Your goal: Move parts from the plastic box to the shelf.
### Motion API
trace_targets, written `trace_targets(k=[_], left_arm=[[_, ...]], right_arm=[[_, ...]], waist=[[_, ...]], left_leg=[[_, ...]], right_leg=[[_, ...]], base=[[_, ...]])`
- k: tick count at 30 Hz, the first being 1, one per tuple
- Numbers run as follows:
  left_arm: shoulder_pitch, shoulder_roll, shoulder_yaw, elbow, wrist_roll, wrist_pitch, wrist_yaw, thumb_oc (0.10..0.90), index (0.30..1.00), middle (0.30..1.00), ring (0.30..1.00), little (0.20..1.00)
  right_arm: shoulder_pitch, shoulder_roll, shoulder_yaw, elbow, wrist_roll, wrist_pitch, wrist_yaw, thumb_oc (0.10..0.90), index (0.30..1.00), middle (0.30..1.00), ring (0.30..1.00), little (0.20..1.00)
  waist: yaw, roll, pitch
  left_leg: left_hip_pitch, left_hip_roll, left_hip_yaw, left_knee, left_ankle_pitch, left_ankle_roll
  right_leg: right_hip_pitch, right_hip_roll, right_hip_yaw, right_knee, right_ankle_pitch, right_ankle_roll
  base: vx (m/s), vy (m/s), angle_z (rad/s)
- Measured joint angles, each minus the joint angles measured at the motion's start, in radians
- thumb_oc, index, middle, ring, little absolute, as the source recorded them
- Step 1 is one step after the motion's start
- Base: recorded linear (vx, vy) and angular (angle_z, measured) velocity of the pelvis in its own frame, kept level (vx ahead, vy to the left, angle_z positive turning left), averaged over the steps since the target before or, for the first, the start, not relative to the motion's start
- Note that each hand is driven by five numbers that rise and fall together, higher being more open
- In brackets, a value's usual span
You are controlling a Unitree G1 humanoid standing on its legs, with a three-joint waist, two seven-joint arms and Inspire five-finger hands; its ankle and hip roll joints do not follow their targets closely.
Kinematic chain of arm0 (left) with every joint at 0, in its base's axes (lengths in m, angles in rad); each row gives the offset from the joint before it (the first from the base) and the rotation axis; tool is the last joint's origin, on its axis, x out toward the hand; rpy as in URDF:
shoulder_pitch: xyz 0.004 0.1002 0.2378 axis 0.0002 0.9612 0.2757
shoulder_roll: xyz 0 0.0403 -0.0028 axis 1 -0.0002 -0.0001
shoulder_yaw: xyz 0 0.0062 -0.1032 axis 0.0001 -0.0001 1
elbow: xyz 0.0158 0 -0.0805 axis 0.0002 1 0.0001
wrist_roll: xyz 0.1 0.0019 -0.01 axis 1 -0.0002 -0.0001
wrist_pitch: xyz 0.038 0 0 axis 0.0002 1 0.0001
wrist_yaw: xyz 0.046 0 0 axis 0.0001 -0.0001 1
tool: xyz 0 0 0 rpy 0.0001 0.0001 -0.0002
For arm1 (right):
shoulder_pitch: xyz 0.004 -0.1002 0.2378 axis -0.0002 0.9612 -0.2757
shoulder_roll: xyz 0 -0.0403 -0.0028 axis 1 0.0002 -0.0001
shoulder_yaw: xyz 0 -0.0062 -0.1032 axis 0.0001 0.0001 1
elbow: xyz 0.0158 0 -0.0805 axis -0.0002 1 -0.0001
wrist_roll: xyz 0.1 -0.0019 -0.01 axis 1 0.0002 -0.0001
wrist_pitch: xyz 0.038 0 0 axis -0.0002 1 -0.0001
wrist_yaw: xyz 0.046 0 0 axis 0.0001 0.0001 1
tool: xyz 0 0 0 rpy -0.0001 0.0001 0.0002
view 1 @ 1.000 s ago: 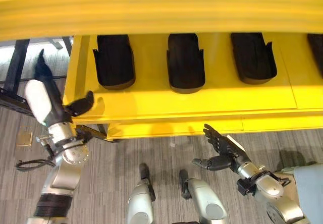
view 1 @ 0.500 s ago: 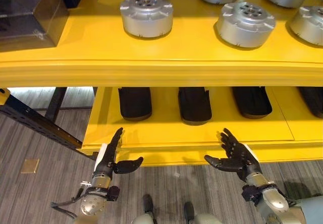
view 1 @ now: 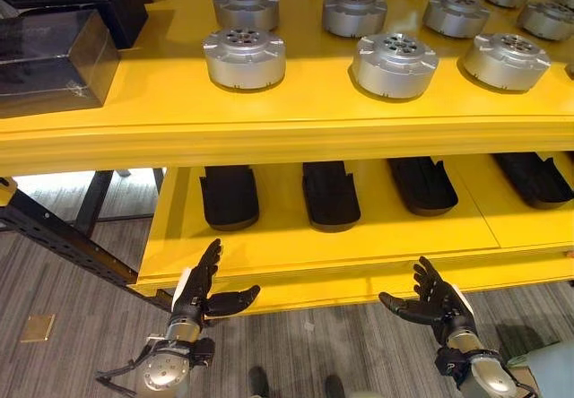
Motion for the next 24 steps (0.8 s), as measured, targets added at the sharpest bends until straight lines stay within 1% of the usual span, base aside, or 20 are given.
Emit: trace_targets(k=[2, 3, 6, 11, 13, 14, 16, 20, 21, 22, 24], left_arm=[[0.0, 0.0, 0.001, -0.005, -0.033, 0.014, -0.006, 0.9, 1.0, 1.0, 1.0, 1.0], [0.002, 0.0, 0.003, -0.009, -0.037, 0.038, -0.018, 0.9, 1.0, 1.0, 1.0, 1.0], [0.004, -0.002, 0.004, -0.023, -0.038, 0.055, -0.021, 0.9, 1.0, 1.0, 1.0, 1.0], [0.004, 0.0, 0.013, -0.025, -0.037, 0.064, -0.039, 0.9, 1.0, 1.0, 1.0, 1.0], [0.003, 0.001, 0.014, -0.029, -0.037, 0.073, -0.039, 0.9, 1.0, 1.0, 1.0, 1.0], [0.004, 0.001, 0.015, -0.029, -0.037, 0.074, -0.039, 0.9, 1.0, 1.0, 1.0, 1.0], [0.003, 0.001, 0.015, -0.031, -0.037, 0.081, -0.04, 0.9, 1.0, 1.0, 1.0, 1.0], [0.002, 0.002, 0.016, -0.037, -0.051, 0.093, -0.041, 0.9, 1.0, 1.0, 1.0, 1.0], [0.0, 0.002, 0.02, -0.04, -0.074, 0.104, -0.041, 0.9, 1.0, 1.0, 1.0, 1.0], [-0.004, 0.003, 0.018, -0.042, -0.074, 0.118, -0.041, 0.9, 1.0, 1.0, 1.0, 1.0], [-0.008, 0.003, 0.014, -0.041, -0.074, 0.127, -0.041, 0.9, 1.0, 1.0, 1.0, 1.0]], right_arm=[[0.003, -0.005, 0.0, -0.008, 0.001, 0.002, -0.006, 0.9, 1.0, 1.0, 1.0, 1.0], [0.005, -0.008, -0.002, -0.009, 0.001, 0.002, -0.006, 0.9, 1.0, 1.0, 1.0, 1.0], [0.008, -0.019, -0.001, -0.021, 0.006, 0.001, 0.014, 0.9, 1.0, 1.0, 1.0, 1.0], [0.01, -0.049, -0.004, -0.126, 0.034, -0.005, 0.055, 0.9, 1.0, 1.0, 1.0, 1.0], [0.006, -0.065, -0.005, -0.166, 0.034, -0.025, 0.076, 0.9, 1.0, 1.0, 1.0, 1.0], [0.0, -0.066, -0.006, -0.174, 0.035, -0.037, 0.085, 0.9, 1.0, 1.0, 1.0, 1.0], [-0.019, -0.081, -0.005, -0.176, 0.041, -0.039, 0.093, 0.9, 1.0, 1.0, 1.0, 1.0], [-0.029, -0.102, -0.001, -0.177, 0.041, -0.037, 0.096, 0.9, 1.0, 1.0, 1.0, 1.0], [-0.035, -0.103, 0.004, -0.177, 0.04, -0.034, 0.098, 0.9, 1.0, 1.0, 1.0, 1.0], [-0.051, -0.119, 0.028, -0.177, 0.02, -0.033, 0.096, 0.9, 1.0, 1.0, 1.0, 1.0], [-0.068, -0.134, 0.061, -0.177, -0.001, -0.031, 0.091, 0.9, 1.0, 1.0, 1.0, 1.0]], waist=[[0.0, 0.001, -0.001], [0.0, 0.0, -0.002], [0.001, -0.002, -0.004], [0.0, -0.002, -0.004], [0.001, -0.005, -0.006], [0.001, -0.009, -0.009], [0.005, -0.016, -0.016], [0.005, -0.017, -0.018], [0.01, -0.014, -0.019], [0.01, -0.011, -0.021], [0.011, -0.011, -0.021]], left_leg=[[0.001, 0.0, 0.003, 0.0, -0.001, 0.0], [0.002, 0.0, 0.004, 0.0, -0.002, 0.002], [0.002, 0.0, 0.005, 0.0, -0.001, 0.001], [0.004, 0.0, 0.005, 0.0, -0.001, 0.002], [0.004, 0.0, 0.005, 0.0, 0.0, 0.002], [0.005, 0.0, 0.005, 0.0, 0.0, 0.002], [0.005, 0.0, 0.005, 0.0, -0.001, 0.002], [0.005, -0.001, 0.005, 0.0, -0.001, 0.003], [0.005, -0.001, 0.004, 0.0, -0.001, 0.003], [0.008, -0.001, 0.004, 0.0, -0.001, 0.003], [0.015, -0.001, 0.004, 0.0, -0.001, 0.003]], right_leg=[[0.0, 0.0, 0.002, -0.004, -0.001, 0.001], [0.0, -0.001, 0.003, -0.004, 0.0, 0.001], [0.0, -0.001, 0.004, -0.004, 0.001, 0.001], [0.002, -0.001, 0.004, 0.0, 0.002, 0.002], [0.002, -0.001, 0.003, 0.0, 0.002, 0.002], [0.003, -0.001, 0.003, 0.0, 0.002, 0.002], [0.003, -0.002, 0.003, -0.004, 0.001, 0.003], [0.004, -0.003, 0.002, -0.004, 0.001, 0.003], [0.004, -0.003, 0.002, -0.004, 0.001, 0.002], [0.008, -0.003, 0.002, -0.004, 0.001, 0.002], [0.014, -0.003, 0.001, -0.004, 0.001, 0.003]], base=[[0.03, -0.006, -0.04], [0.0, 0.0, 0.0], [0.0, 0.0, 0.0], [0.0, 0.0, 0.0], [0.0, 0.0, 0.0], [0.0, 0.0, 0.0], [0.0, 0.0, 0.0], [0.0, 0.0, 0.0], [0.0, 0.0, 0.0], [0.0, 0.0, 0.0], [0.0, 0.0, 0.0]])
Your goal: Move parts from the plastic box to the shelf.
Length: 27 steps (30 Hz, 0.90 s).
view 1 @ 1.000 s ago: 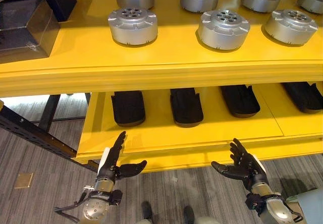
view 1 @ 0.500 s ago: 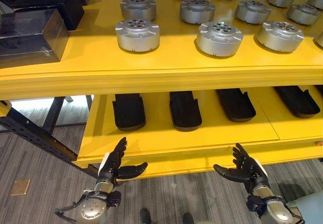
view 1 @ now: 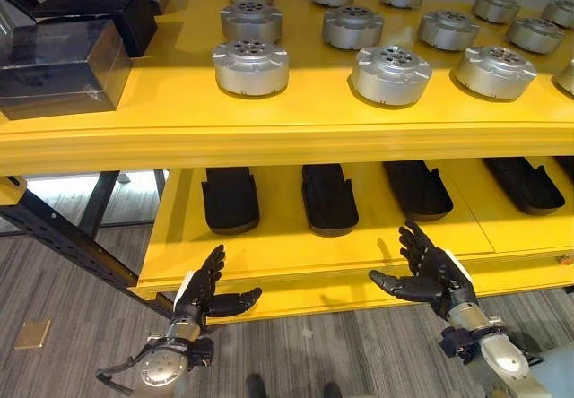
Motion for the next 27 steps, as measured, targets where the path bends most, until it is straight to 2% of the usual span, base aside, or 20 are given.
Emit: trace_targets(k=[5, 7, 9, 10, 23, 27], left_arm=[[-0.016, 0.0, -0.015, 0.0, 0.0, 0.015, -0.002, 0.9, 1.0, 1.0, 1.0, 1.0], [-0.02, 0.001, -0.019, 0.0, 0.0, 0.018, -0.002, 0.9, 1.0, 1.0, 1.0, 1.0], [-0.02, 0.001, -0.019, 0.0, 0.001, 0.018, -0.002, 0.9, 1.0, 1.0, 1.0, 1.0], [-0.023, 0.002, -0.02, 0.002, 0.001, 0.021, -0.004, 0.9, 1.0, 1.0, 1.0, 1.0], [-0.036, 0.002, -0.025, 0.011, 0.002, 0.029, -0.036, 0.9, 1.0, 1.0, 1.0, 1.0], [-0.038, 0.001, -0.026, 0.013, 0.006, 0.032, -0.042, 0.9, 1.0, 1.0, 1.0, 1.0]], right_arm=[[-0.019, -0.01, 0.03, -0.003, -0.083, 0.003, -0.017, 0.9, 1.0, 1.0, 1.0, 1.0], [-0.032, -0.032, 0.037, -0.003, -0.172, 0.016, -0.043, 0.9, 1.0, 1.0, 1.0, 1.0], [-0.048, -0.043, 0.04, -0.003, -0.179, 0.023, -0.054, 0.9, 1.0, 1.0, 1.0, 1.0], [-0.078, -0.075, 0.055, -0.003, -0.217, 0.028, -0.067, 0.9, 1.0, 1.0, 1.0, 1.0], [-0.199, -0.08, 0.073, -0.003, -0.254, 0.045, -0.107, 0.9, 1.0, 1.0, 1.0, 1.0], [-0.211, -0.072, 0.073, -0.003, -0.192, 0.052, -0.103, 0.9, 1.0, 1.0, 1.0, 1.0]], waist=[[0.015, 0.003, -0.001], [0.021, 0.003, -0.002], [0.023, 0.004, -0.002], [0.022, 0.004, -0.002], [0.033, 0.006, -0.003], [0.044, 0.007, -0.003]], left_leg=[[0.001, 0.0, -0.001, 0.0, -0.003, 0.003], [0.001, 0.0, -0.001, 0.0, -0.002, 0.002], [0.001, 0.0, -0.002, 0.0, -0.001, 0.001], [0.001, 0.0, -0.003, 0.0, -0.001, 0.001], [0.006, 0.0, -0.01, 0.0, 0.0, 0.001], [0.01, 0.0, -0.01, 0.0, 0.0, 0.002]], right_leg=[[0.001, 0.0, -0.001, 0.0, -0.001, 0.0], [0.001, 0.0, -0.001, 0.0, -0.001, 0.0], [0.002, 0.0, -0.002, 0.0, 0.0, 0.0], [0.002, 0.0, -0.003, 0.0, 0.0, 0.0], [0.011, 0.0, -0.01, 0.0, -0.001, 0.0], [0.015, 0.0, -0.01, 0.0, -0.001, 0.0]], base=[[0.0, 0.0, 0.0], [0.0, 0.0, 0.0], [0.0, 0.0, 0.0], [0.0, 0.0, 0.0], [0.0, -0.001, 0.01], [0.0, 0.0, 0.0]])
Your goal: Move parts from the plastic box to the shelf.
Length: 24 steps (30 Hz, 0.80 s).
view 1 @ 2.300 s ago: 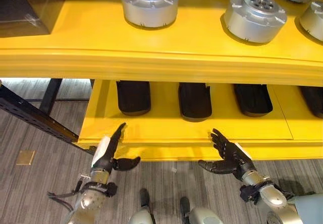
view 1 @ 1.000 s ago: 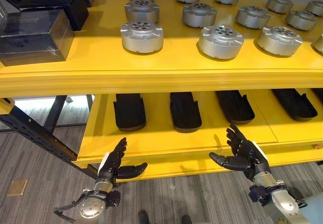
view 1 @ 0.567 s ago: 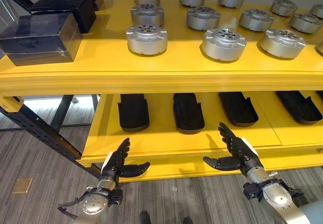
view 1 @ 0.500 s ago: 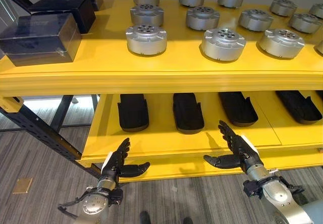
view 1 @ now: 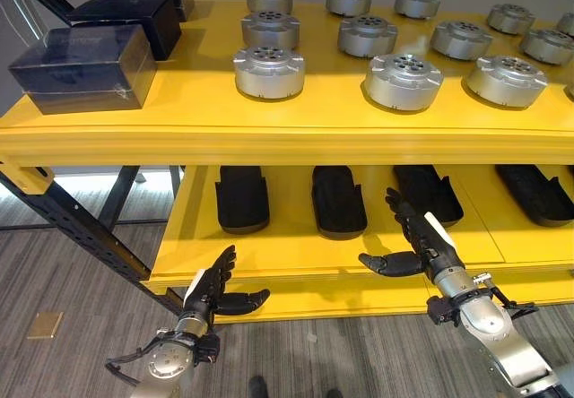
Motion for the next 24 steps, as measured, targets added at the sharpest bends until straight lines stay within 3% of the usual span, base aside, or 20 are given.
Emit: trace_targets(k=[4, 24], left_arm=[[-0.001, 0.0, -0.01, 0.003, 0.005, 0.0, 0.0, 0.9, 1.0, 1.0, 1.0, 1.0], [0.0, -0.002, -0.037, 0.04, 0.014, -0.003, 0.001, 0.9, 1.0, 1.0, 1.0, 1.0]], right_arm=[[-0.003, 0.011, 0.005, 0.0, -0.001, 0.028, 0.006, 0.9, 1.0, 1.0, 1.0, 1.0], [-0.041, 0.01, 0.041, -0.003, -0.148, 0.049, -0.025, 0.9, 1.0, 1.0, 1.0, 1.0]], waist=[[0.004, 0.002, 0.0], [0.003, 0.013, 0.001]], left_leg=[[0.005, 0.0, 0.0, 0.0, -0.002, 0.003], [0.006, 0.0, -0.001, 0.0, -0.003, 0.003]], right_leg=[[0.006, 0.0, 0.0, 0.0, -0.001, 0.0], [0.005, 0.0, -0.002, 0.0, -0.004, -0.001]], base=[[0.0, 0.0, 0.0], [0.0, 0.0, 0.0]])
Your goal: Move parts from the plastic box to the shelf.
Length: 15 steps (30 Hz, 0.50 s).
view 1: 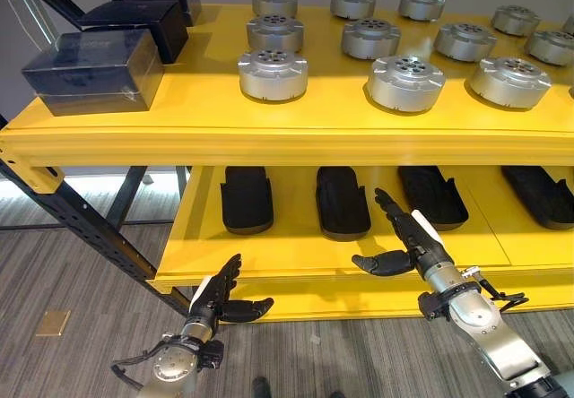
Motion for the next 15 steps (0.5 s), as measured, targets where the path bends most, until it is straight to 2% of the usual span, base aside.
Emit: trace_targets(k=[1, 2, 4, 5, 6, 7, 8, 9, 13, 15], left_arm=[[0.007, 0.0, 0.0, 0.0, -0.001, -0.011, 0.004, 0.9, 1.0, 1.0, 1.0, 1.0], [0.009, 0.0, 0.0, 0.0, -0.001, -0.014, 0.008, 0.9, 1.0, 1.0, 1.0, 1.0], [0.033, -0.017, 0.01, -0.003, -0.023, -0.036, 0.023, 0.9, 1.0, 1.0, 1.0, 1.0], [0.068, -0.046, 0.046, -0.011, -0.045, -0.042, 0.033, 0.9, 1.0, 1.0, 1.0, 1.0], [0.079, -0.046, 0.052, -0.014, -0.065, -0.044, 0.039, 0.9, 1.0, 1.0, 1.0, 1.0], [0.103, -0.063, 0.091, -0.017, -0.149, -0.043, 0.042, 0.9, 1.0, 1.0, 1.0, 1.0], [0.105, -0.073, 0.097, -0.015, -0.168, -0.041, 0.049, 0.9, 1.0, 1.0, 1.0, 1.0], [0.114, -0.078, 0.099, -0.01, -0.191, -0.046, 0.048, 0.9, 1.0, 1.0, 1.0, 1.0], [0.134, -0.088, 0.12, -0.009, -0.268, -0.064, 0.044, 0.9, 1.0, 1.0, 1.0, 1.0], [0.147, -0.088, 0.14, -0.007, -0.299, -0.064, 0.046, 0.9, 1.0, 1.0, 1.0, 1.0]], right_arm=[[0.016, 0.001, -0.008, 0.0, -0.003, -0.021, -0.065, 0.9, 1.0, 1.0, 1.0, 1.0], [0.02, 0.002, -0.014, 0.0, -0.003, -0.026, -0.085, 0.9, 1.0, 1.0, 1.0, 1.0], [0.152, 0.102, -0.116, -0.074, -0.005, -0.083, -0.124, 0.9, 1.0, 1.0, 1.0, 1.0], [0.235, 0.115, -0.136, -0.116, -0.012, -0.118, -0.146, 0.9, 1.0, 1.0, 1.0, 1.0], [0.252, 0.109, -0.139, -0.116, -0.012, -0.125, -0.152, 0.9, 1.0, 1.0, 1.0, 1.0], [0.333, 0.102, -0.188, -0.115, -0.011, -0.152, -0.171, 0.9, 1.0, 1.0, 1.0, 1.0], [0.344, 0.098, -0.199, -0.113, -0.01, -0.152, -0.183, 0.9, 1.0, 1.0, 1.0, 1.0], [0.372, 0.097, -0.224, -0.111, -0.006, -0.18, -0.182, 0.9, 1.0, 1.0, 1.0, 1.0], [0.456, 0.088, -0.288, -0.112, 0.025, -0.267, -0.165, 0.9, 1.0, 1.0, 1.0, 1.0], [0.489, 0.086, -0.303, -0.112, 0.066, -0.287, -0.149, 0.9, 1.0, 1.0, 1.0, 1.0]], waist=[[-0.002, 0.001, 0.0], [-0.005, 0.002, 0.0], [-0.007, 0.008, 0.003], [-0.033, 0.012, 0.003], [-0.041, 0.013, 0.003], [-0.061, 0.02, 0.004], [-0.068, 0.022, 0.004], [-0.078, 0.025, 0.003], [-0.089, 0.029, 0.003], [-0.101, 0.028, 0.003]], left_leg=[[0.0, 0.0, 0.001, 0.0, 0.0, -0.001], [0.0, 0.0, 0.001, 0.0, 0.0, -0.001], [0.001, -0.001, 0.005, 0.003, -0.001, -0.006], [0.002, -0.002, 0.015, 0.0, -0.003, -0.005], [0.004, -0.002, 0.019, 0.0, -0.004, -0.005], [0.006, -0.001, 0.025, 0.0, -0.006, -0.005], [0.006, 0.0, 0.027, -0.001, -0.01, -0.006], [0.005, 0.0, 0.029, -0.001, -0.011, -0.006], [0.005, 0.001, 0.049, -0.001, -0.017, -0.005], [0.005, 0.0, 0.053, -0.001, -0.017, -0.006]], right_leg=[[0.0, 0.0, 0.0, 0.0, -0.003, 0.002], [-0.001, 0.0, 0.001, 0.0, -0.003, 0.001], [-0.003, -0.001, 0.004, 0.0, -0.004, 0.001], [-0.004, -0.003, 0.012, 0.0, -0.006, 0.002], [-0.004, -0.004, 0.015, 0.0, -0.006, 0.003], [-0.006, -0.004, 0.02, 0.0, -0.009, 0.005], [-0.007, -0.004, 0.021, 0.0, -0.012, 0.009], [-0.01, -0.004, 0.023, 0.0, -0.012, 0.009], [-0.02, -0.006, 0.039, 0.001, -0.012, 0.009], [-0.021, -0.008, 0.041, 0.001, -0.012, 0.01]], base=[[-0.01, 0.042, -0.01], [-0.02, 0.05, 0.01], [-0.03, 0.054, -0.07], [-0.03, 0.044, -0.16], [-0.04, 0.055, -0.19], [-0.02, 0.031, -0.14], [-0.03, 0.035, -0.11], [-0.02, 0.017, -0.07], [-0.02, 0.022, -0.14], [-0.01, 0.01, -0.07]])
